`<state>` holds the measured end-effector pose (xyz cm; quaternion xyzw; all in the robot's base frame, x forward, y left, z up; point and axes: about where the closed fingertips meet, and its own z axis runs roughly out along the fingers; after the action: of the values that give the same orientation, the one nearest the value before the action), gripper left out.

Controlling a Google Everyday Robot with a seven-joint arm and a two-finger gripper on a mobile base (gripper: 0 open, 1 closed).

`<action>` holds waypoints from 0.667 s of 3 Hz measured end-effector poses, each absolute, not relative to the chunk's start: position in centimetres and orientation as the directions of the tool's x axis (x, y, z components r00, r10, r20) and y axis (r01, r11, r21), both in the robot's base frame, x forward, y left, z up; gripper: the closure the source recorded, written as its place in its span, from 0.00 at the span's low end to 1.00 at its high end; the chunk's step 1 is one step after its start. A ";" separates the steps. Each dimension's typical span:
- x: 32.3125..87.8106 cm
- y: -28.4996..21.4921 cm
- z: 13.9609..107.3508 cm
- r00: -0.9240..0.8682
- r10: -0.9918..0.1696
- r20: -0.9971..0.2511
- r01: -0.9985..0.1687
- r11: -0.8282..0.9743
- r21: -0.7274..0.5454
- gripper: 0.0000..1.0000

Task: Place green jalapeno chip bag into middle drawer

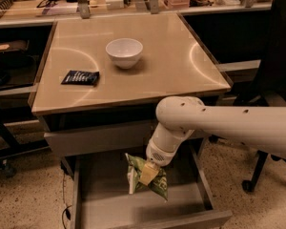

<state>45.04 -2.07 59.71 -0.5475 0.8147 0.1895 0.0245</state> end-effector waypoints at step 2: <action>44.8 -0.4 56.0 -0.413 -0.877 -0.245 -0.890 0.331 0.314 1.00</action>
Offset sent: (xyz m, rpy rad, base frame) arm -0.0060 0.0455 -0.1009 0.0348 0.0816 -0.0230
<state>44.76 -0.38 55.96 -0.5415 0.8157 0.2029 0.0158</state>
